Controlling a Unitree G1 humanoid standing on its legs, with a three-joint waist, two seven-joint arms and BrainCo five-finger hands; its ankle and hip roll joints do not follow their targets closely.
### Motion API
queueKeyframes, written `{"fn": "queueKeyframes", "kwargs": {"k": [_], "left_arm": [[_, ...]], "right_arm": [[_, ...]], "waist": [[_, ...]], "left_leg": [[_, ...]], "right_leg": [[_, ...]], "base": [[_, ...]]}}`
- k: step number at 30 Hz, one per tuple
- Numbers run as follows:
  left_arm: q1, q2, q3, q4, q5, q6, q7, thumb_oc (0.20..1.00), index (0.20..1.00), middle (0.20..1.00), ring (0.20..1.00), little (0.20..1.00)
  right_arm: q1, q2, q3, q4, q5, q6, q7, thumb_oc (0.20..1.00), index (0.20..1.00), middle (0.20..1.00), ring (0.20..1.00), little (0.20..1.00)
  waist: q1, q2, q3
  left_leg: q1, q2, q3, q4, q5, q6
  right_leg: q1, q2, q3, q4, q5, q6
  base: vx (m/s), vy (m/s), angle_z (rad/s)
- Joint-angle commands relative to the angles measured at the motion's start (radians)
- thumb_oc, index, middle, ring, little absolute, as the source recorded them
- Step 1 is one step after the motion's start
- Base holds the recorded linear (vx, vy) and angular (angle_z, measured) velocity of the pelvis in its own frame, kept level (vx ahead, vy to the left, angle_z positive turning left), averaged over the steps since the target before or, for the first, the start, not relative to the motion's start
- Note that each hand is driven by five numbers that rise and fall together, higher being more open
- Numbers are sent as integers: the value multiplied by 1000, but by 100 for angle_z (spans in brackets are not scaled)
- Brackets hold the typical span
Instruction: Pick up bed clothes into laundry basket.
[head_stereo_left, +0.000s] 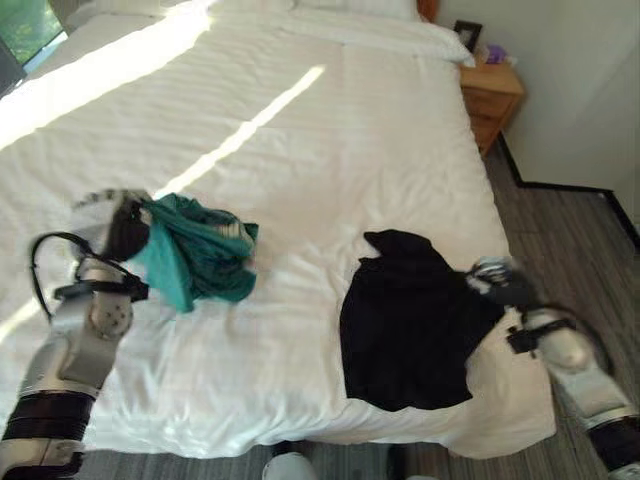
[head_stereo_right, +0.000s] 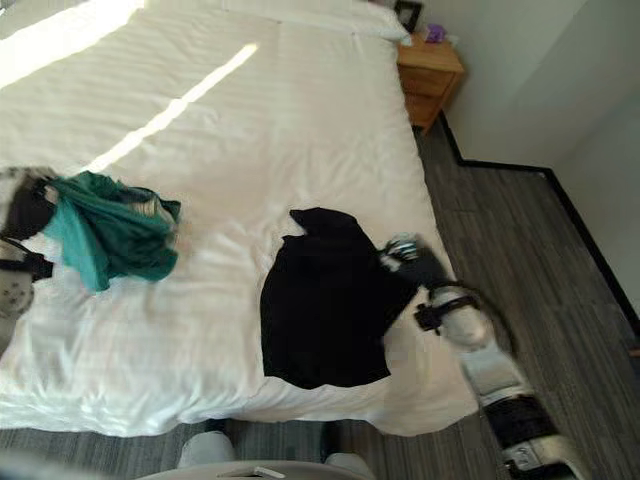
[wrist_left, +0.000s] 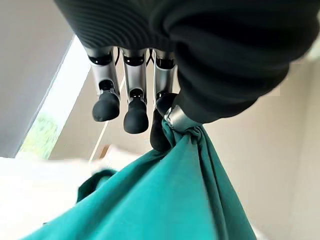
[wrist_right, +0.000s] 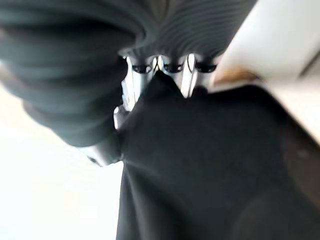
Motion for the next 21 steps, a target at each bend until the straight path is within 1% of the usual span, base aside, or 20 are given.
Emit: {"fn": "queueKeyframes", "kwargs": {"k": [1, 2, 3, 5, 8, 11, 12, 13, 14, 16, 17, 18, 19, 20, 21], "left_arm": [[-35, -47, 24, 12, -67, -76, 68, 200, 200, 200, 200, 200], [-22, -64, 42, -6, -74, -80, 68, 200, 200, 200, 200, 200], [-2, -103, 61, -49, -83, -91, 67, 200, 200, 200, 200, 200], [8, -118, 71, -61, -85, -95, 65, 200, 200, 200, 200, 200], [29, -155, 94, -117, -104, -114, 70, 200, 200, 200, 200, 200], [30, -171, 105, -183, -138, -139, 65, 200, 200, 200, 200, 200], [30, -173, 105, -185, -139, -139, 64, 200, 200, 200, 200, 200], [22, -168, 104, -223, -169, -154, 57, 200, 200, 200, 200, 200], [9, -161, 97, -236, -184, -157, 57, 200, 200, 200, 200, 200], [-28, -128, 92, -258, -223, -163, 46, 200, 200, 200, 200, 200], [-58, -93, 92, -259, -237, -163, 53, 200, 200, 200, 200, 200], [-76, -67, 99, -266, -251, -168, 57, 200, 200, 200, 200, 200], [-100, -38, 100, -271, -270, -171, 67, 200, 200, 200, 200, 200], [-540, 157, -111, -133, -355, -117, 98, 200, 200, 200, 200, 200], [-679, 215, -231, -72, -373, -138, 66, 200, 200, 200, 200, 200]], "right_arm": [[-30, 84, 56, 11, 40, -71, -10, 200, 200, 200, 200, 200], [-20, 87, 39, -3, 35, -74, -11, 200, 200, 200, 200, 200], [-6, 92, 14, -46, 10, -78, -20, 200, 200, 200, 200, 200], [-2, 89, 0, -63, -10, -81, -28, 200, 200, 200, 200, 200], [-3, 80, -52, -121, -43, -88, -56, 200, 200, 200, 200, 200], [-16, 46, -128, -207, -57, -93, -85, 200, 200, 200, 200, 200], [-14, 45, -131, -212, -57, -90, -84, 200, 200, 200, 200, 200], [-32, 9, -176, -254, -54, -90, -101, 200, 200, 200, 200, 200], [-46, -26, -199, -278, -49, -85, -108, 200, 200, 200, 200, 200], [-76, -108, -252, -315, -35, -77, -121, 200, 200, 200, 200, 200], [-104, -168, -281, -320, -11, -76, -128, 200, 200, 200, 200, 200], [-118, -205, -303, -317, 8, -78, -136, 200, 200, 200, 200, 200], [-141, -258, -323, -313, 32, -78, -145, 200, 200, 200, 200, 200], [-303, -365, -195, -265, 68, -64, -129, 200, 200, 200, 200, 200], [-363, -412, -206, -260, 86, -42, -148, 200, 200, 200, 200, 200]], "waist": [[24, 9, -16], [21, 10, -20], [14, 10, -28], [11, 11, -32], [2, 13, -42], [-15, 13, -52], [-14, 14, -51], [-30, 10, -57], [-42, 6, -60], [-61, -3, -63], [-72, -9, -66], [-82, -14, -71], [-94, -22, -76], [-157, 6, -111], [-168, 9, -111]], "left_leg": [[61, 50, -47, 14, -94, -49], [65, 49, -48, 14, -96, -49], [72, 49, -45, 14, -99, -48], [76, 49, -45, 14, -102, -47], [86, 50, -41, 14, -105, -47], [95, 51, -35, 14, -109, -46], [95, 51, -35, 14, -109, -46], [102, 51, -27, 14, -113, -45], [107, 52, -21, 14, -113, -45], [123, 49, -4, 14, -129, -44], [126, 51, 9, 14, -122, -46], [136, 50, 18, 14, -133, -46], [141, 51, 30, 14, -134, -46], [165, 52, 62, 14, -138, -52], [167, 57, 88, 14, -121, -54]], "right_leg": [[-53, -122, 2, 106, -9, 100], [-52, -121, 3, 107, -9, 100], [-49, -123, 2, 106, -11, 100], [-48, -124, 2, 106, -12, 100], [-45, -126, 5, 106, -12, 100], [-48, -126, 9, 107, -2, 100], [-48, -126, 9, 107, -2, 100], [-52, -125, 16, 108, 6, 100], [-56, -125, 21, 110, 16, 100], [-60, -122, 36, 114, 28, 100], [-70, -114, 50, 116, 49, 100], [-69, -112, 58, 119, 52, 100], [-76, -106, 69, 124, 68, 100], [-83, -94, 102, 137, 78, 100], [-102, -84, 110, 143, 103, 100]], "base": [[17, -23, -5], [20, -27, -9], [14, -21, -9], [16, -13, -7], [0, 0, 0], [0, 0, 0], [0, 0, 0], [0, 0, 0], [0, 0, 0], [24, 8, -14], [41, 4, -28], [17, -2, -24], [110, 35, -28], [70, 64, -36], [105, 127, -39]]}}
